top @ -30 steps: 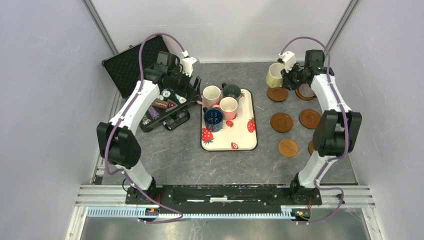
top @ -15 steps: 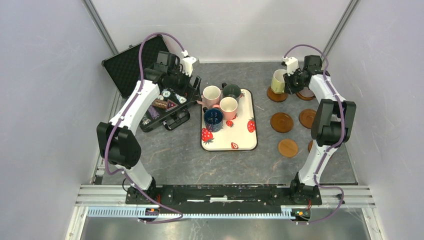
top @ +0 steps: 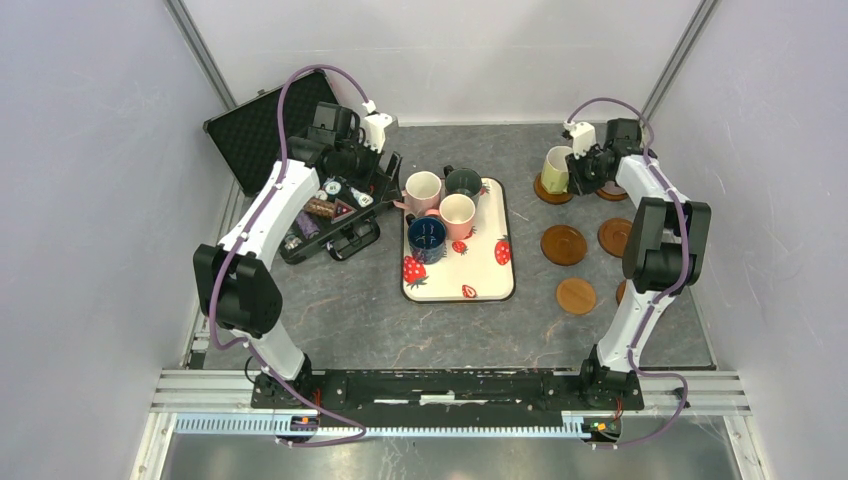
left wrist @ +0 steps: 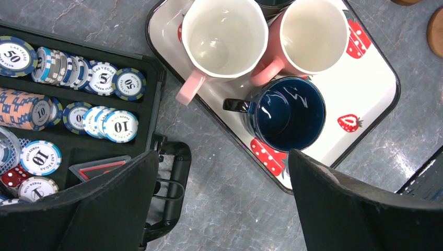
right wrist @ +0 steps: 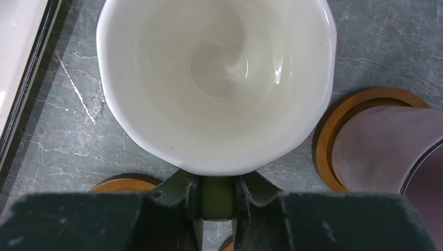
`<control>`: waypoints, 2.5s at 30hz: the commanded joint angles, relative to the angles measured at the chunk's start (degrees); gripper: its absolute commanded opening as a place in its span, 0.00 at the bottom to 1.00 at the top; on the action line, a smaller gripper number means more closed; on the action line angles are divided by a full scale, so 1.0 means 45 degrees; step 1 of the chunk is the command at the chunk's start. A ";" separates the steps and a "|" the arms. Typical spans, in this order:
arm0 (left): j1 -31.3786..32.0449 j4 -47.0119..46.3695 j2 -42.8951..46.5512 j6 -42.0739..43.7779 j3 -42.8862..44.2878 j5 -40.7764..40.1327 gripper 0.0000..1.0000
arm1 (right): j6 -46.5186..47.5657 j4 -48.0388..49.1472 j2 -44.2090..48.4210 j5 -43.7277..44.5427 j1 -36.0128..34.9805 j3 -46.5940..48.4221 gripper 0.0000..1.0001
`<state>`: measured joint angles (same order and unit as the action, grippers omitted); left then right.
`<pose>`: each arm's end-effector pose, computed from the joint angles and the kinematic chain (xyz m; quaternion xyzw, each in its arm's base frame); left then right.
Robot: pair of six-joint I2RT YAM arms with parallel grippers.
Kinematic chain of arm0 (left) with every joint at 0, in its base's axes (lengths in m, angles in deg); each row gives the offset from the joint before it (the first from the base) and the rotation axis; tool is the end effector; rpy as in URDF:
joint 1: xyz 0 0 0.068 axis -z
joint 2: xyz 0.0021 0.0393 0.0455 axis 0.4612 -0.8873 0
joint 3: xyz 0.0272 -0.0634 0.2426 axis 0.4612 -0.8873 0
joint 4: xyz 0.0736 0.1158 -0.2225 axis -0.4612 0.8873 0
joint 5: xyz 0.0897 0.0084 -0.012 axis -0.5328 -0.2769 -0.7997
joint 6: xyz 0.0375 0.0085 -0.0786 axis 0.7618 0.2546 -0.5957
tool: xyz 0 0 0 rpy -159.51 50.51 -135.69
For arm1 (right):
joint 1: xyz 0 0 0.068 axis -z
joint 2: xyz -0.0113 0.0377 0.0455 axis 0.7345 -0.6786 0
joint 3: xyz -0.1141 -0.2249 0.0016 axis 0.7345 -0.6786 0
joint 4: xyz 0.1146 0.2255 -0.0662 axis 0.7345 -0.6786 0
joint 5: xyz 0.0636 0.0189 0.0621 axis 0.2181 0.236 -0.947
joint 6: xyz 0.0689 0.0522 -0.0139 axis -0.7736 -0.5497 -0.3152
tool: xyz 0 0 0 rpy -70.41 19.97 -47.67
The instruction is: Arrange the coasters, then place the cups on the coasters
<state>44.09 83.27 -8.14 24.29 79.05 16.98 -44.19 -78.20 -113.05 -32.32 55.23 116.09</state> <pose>0.3673 -0.1429 0.2842 0.3093 0.8660 -0.2054 0.3350 0.4436 -0.0339 0.1609 -0.2198 0.9167 0.0774 0.3245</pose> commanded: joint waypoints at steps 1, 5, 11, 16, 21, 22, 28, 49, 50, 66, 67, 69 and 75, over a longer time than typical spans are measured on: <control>0.0024 -0.0201 0.0097 -0.0235 0.0262 0.0050 1.00 | 0.0012 0.1178 0.0611 -0.0341 0.0075 -0.0117 0.00; 0.0037 -0.0124 0.0057 -0.0160 0.0348 0.0055 1.00 | -0.0028 0.1410 0.0579 -0.0107 0.0104 -0.0307 0.00; 0.0018 -0.0024 -0.0058 -0.0137 0.0534 0.0094 1.00 | -0.0008 0.1180 0.0576 -0.0036 0.0163 -0.0321 0.00; 0.0027 -0.0023 -0.0141 -0.0223 0.0615 0.0202 1.00 | 0.0057 0.0974 0.0787 0.0113 0.0278 -0.0305 0.00; 0.0035 -0.0026 -0.0275 -0.0305 0.0689 0.0327 1.00 | 0.0138 0.0635 0.0760 0.0025 0.0280 -0.0137 0.01; 0.0036 -0.0023 -0.0302 -0.0314 0.0692 0.0329 1.00 | 0.0129 0.0571 0.0736 -0.0082 0.0280 -0.0065 0.02; 0.0022 -0.0028 -0.0319 -0.0294 0.0677 0.0326 1.00 | 0.0118 0.0134 0.0518 -0.0185 0.0271 0.0231 0.18; 0.0032 -0.0024 -0.0368 -0.0422 0.0614 0.0484 1.00 | 0.0386 -0.0082 0.1733 -0.0031 0.0307 -0.0645 0.71; 0.0024 -0.0026 -0.0356 -0.0431 0.0620 0.0504 1.00 | 0.0412 -0.0069 0.1783 0.0017 0.0314 -0.0681 0.71; 0.0026 -0.0026 0.0160 0.0267 0.0056 0.0875 1.00 | 0.0822 -0.0904 0.3400 -0.0931 0.0487 -0.0082 0.81; 0.0029 -0.0033 0.0233 0.0379 -0.0033 0.0998 1.00 | 0.0900 -0.0991 0.3533 -0.1096 0.0493 0.0017 0.82; 0.0036 -0.0004 0.0386 0.0749 -0.0323 0.1362 1.00 | 0.0916 -0.1125 0.3815 -0.1446 0.0485 0.0143 0.84; 0.0105 -0.0043 0.0403 0.1229 -0.1025 0.1951 1.00 | 0.0589 -0.1161 0.4324 -0.2187 0.0258 0.0178 0.86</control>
<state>44.11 83.73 -8.16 26.15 75.40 22.07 -40.93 -82.99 -95.90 -38.44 57.07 114.93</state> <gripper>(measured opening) 0.996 0.857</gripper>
